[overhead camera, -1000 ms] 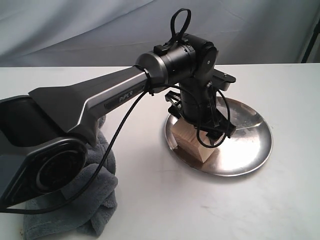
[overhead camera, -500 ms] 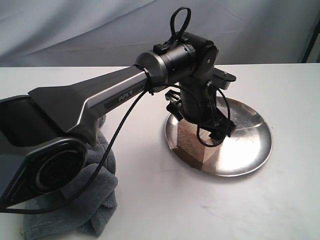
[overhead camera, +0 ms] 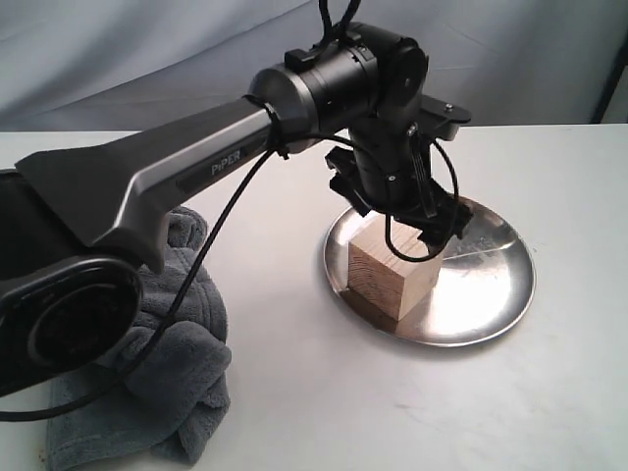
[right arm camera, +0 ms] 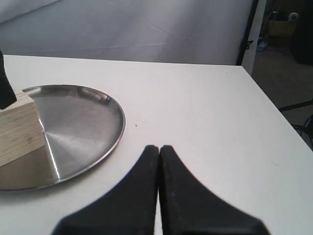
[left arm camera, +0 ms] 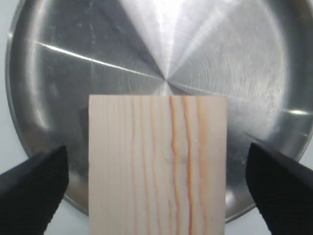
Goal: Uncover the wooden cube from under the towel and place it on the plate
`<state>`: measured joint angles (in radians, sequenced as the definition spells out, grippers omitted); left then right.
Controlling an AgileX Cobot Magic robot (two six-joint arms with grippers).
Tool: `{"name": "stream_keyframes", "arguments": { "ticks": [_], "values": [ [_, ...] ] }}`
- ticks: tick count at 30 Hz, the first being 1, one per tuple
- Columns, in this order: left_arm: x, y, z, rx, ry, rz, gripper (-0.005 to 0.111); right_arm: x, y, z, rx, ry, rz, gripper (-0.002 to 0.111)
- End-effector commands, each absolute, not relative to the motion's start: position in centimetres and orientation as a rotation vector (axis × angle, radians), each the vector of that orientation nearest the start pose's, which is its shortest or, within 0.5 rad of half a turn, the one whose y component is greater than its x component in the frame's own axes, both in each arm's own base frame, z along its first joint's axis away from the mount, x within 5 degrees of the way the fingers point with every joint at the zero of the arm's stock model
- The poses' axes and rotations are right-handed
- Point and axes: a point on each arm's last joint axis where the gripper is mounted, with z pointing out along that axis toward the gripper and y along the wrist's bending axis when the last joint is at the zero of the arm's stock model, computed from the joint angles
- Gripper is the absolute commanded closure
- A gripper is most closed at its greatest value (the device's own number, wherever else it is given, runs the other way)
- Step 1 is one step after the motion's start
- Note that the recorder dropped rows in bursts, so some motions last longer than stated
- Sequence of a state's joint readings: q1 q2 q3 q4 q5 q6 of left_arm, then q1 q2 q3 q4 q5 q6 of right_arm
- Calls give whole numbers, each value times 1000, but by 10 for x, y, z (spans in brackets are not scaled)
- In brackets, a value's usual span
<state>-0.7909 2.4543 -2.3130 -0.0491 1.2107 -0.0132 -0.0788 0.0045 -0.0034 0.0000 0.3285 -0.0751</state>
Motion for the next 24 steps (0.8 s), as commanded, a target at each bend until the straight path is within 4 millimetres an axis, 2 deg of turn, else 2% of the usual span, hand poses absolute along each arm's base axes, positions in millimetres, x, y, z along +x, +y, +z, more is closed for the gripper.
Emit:
{"name": "stream_keyframes", "arguments": {
  "ticks": [1, 9, 15, 18, 24],
  "values": [
    [363, -376, 224, 1032, 2563, -294, 14, 54, -4, 184, 13, 1812, -98, 108],
    [363, -375, 254, 984, 2453, -345, 14, 54, -4, 184, 13, 1812, -98, 108],
    [368, -367, 266, 924, 2416, -234, 18, 54, -4, 184, 13, 1812, -98, 108],
    [372, -360, 270, 882, 2402, -133, 31, 54, -4, 184, 13, 1812, -98, 108],
    [381, -342, 273, 830, 2394, 125, 70, 54, -4, 184, 13, 1812, -98, 108]
  ]
}}
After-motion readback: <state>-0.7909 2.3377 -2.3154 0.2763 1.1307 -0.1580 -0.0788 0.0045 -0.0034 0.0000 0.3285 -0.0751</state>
